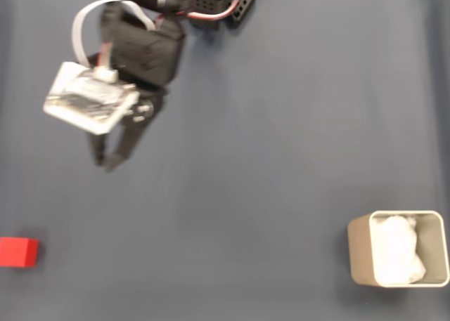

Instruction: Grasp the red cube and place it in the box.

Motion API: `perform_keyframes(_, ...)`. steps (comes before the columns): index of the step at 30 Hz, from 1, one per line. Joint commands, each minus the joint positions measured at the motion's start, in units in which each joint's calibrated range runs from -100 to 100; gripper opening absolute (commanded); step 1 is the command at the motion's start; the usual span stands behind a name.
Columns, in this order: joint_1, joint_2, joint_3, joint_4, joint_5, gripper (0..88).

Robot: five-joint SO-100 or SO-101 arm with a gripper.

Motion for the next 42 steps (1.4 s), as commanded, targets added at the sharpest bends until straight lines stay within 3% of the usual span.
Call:
perform_keyframes(1, 3.8, 5.4, -9.0, 0.3, 0.0, 0.1)
perform_keyframes(25, 8.1, 37.3, -42.5, 2.1, -0.1, 0.2)
perform_keyframes(42, 11.8, 51.5, -57.2, 2.0, -1.1, 29.7)
